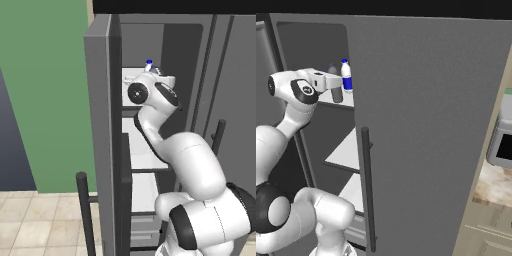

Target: Take the bottled waters from the counter and place them in the freezer to freeze. Close the freezer door after placing the bottles.

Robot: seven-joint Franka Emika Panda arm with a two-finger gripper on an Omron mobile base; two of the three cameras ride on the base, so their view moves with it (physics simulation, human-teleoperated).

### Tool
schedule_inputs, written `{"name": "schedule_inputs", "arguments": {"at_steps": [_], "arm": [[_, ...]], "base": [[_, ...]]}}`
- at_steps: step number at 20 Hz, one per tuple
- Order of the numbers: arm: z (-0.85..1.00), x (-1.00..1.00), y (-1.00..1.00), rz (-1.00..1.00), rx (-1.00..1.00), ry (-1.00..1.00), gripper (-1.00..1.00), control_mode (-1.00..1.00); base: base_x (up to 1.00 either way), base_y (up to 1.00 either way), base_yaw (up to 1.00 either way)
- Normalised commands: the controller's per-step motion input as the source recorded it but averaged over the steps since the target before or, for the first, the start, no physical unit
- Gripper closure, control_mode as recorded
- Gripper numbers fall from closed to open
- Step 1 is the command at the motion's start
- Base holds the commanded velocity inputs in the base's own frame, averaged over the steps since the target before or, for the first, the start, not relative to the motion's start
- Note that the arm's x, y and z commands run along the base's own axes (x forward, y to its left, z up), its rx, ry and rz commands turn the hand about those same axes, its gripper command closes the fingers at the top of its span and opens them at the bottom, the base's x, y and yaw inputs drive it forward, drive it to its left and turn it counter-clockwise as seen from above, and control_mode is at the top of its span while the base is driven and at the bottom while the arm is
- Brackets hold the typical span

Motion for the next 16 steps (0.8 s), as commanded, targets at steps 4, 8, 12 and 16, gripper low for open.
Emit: {"name": "schedule_inputs", "arguments": {"at_steps": [4,8,12,16], "arm": [[-0.2,0.0,0.0,0.01,0.0,-0.06,1.0,-1.0],[-0.2,0.0,0.0,0.0,0.0,-0.21,1.0,-1.0],[-0.16,0.0,0.0,0.0,0.0,-0.23,1.0,-1.0],[-0.13,0.0,0.0,0.0,0.0,-0.11,1.0,-1.0]], "base": [[0.0,0.0,0.0],[0.0,0.0,0.0],[0.0,0.0,0.0],[0.0,0.0,0.0]]}}
